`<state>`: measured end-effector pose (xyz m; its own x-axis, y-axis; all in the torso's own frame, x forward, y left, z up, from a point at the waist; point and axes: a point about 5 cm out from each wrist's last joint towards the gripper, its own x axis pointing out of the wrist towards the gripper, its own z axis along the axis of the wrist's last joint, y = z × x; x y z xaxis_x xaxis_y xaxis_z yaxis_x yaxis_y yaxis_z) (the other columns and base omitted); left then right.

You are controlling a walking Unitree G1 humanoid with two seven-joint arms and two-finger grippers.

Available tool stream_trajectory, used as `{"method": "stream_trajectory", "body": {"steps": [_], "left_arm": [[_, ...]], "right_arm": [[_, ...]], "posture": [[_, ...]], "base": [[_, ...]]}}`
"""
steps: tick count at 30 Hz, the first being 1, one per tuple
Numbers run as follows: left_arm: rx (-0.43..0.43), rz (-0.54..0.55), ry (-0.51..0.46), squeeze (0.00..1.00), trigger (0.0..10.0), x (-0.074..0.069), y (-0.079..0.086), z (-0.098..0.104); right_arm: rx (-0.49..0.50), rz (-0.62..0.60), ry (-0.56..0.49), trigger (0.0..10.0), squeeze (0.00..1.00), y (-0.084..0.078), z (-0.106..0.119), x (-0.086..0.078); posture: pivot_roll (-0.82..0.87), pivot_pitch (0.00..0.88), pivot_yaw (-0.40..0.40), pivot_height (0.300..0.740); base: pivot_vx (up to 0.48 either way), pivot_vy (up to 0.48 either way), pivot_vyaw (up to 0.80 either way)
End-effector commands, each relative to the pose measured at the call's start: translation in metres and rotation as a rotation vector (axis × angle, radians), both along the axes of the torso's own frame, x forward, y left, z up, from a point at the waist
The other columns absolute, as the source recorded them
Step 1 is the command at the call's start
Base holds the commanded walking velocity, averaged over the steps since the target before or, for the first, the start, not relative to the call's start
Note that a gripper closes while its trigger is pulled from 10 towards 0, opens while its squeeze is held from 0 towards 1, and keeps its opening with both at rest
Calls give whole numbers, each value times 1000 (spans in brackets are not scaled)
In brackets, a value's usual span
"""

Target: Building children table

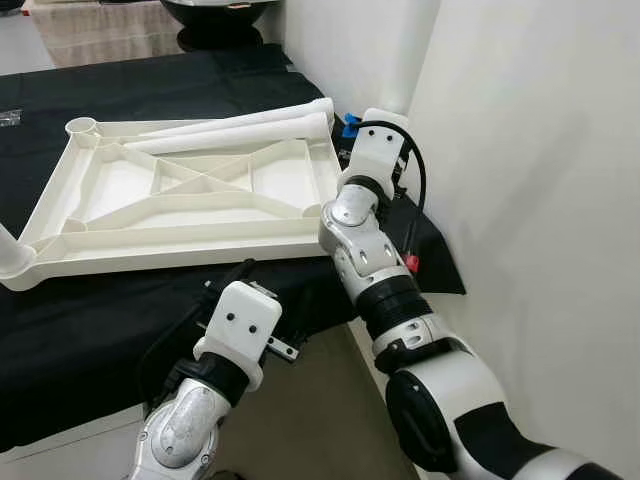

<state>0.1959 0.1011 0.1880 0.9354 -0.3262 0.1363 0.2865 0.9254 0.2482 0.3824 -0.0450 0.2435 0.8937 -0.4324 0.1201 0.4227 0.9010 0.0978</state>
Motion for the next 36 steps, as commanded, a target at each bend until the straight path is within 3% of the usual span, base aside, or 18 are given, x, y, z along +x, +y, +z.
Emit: {"method": "stream_trajectory", "body": {"steps": [1, 6, 10, 15, 19, 22, 27, 29, 32, 35, 36], "left_arm": [[2, 2, 0, 0, 10000, 1, -1, -1], [2, 2, 0, 0, 10000, 1, -1, -1], [2, -1, 2, 0, 10000, 1, -2, -2], [1, 0, 3, 0, 10000, 1, -2, -2], [1, -1, 4, 0, 10000, 1, -2, -2], [0, 0, 3, 0, 10000, 0, -2, -2], [1, 1, 4, 0, 10000, 0, -2, -2], [2, 0, 4, 0, 10000, 0, -2, -2], [-23, 0, 16, 0, 10000, 4, 1, -1], [-21, -9, 26, 0, 10000, 6, 2, -1], [21, -16, 29, 0, 10000, 9, 3, -3]], "right_arm": [[6, 36, -49, 10000, 0, 15, 16, -3], [0, 33, -90, 10000, 0, 13, 28, -2], [30, 31, -183, 10000, 0, 10, 62, -1], [44, 29, -190, 10000, 0, 8, 66, 0], [24, 43, -166, 10000, 0, 10, 58, 1], [-13, 66, -91, 10000, 0, 13, 31, 1], [-22, 93, -82, 10000, 0, 14, 26, 0], [-12, 151, -99, 10000, 0, 16, 26, 0], [82, 479, -255, 10000, 0, 12, 54, -5], [93, 541, -285, 10000, 0, 7, 62, -5], [118, 592, -289, 10000, 0, 2, 67, -5]], "posture": [[44, 120, -101, 740], [41, 119, -102, 740], [40, 120, -103, 740], [41, 121, -103, 740], [38, 120, -102, 740], [41, 120, -105, 740], [45, 117, -106, 740], [45, 117, -106, 740], [33, 111, -98, 740], [32, 112, -95, 740], [27, 112, -91, 740]], "base": [[0, 0, 0], [0, 0, 0], [0, 0, 0], [0, 0, 0], [0, 0, 0], [0, 0, 0], [0, 0, 0], [0, 0, 0], [0, 0, 0], [0, 0, 0], [0, 0, 0]]}}
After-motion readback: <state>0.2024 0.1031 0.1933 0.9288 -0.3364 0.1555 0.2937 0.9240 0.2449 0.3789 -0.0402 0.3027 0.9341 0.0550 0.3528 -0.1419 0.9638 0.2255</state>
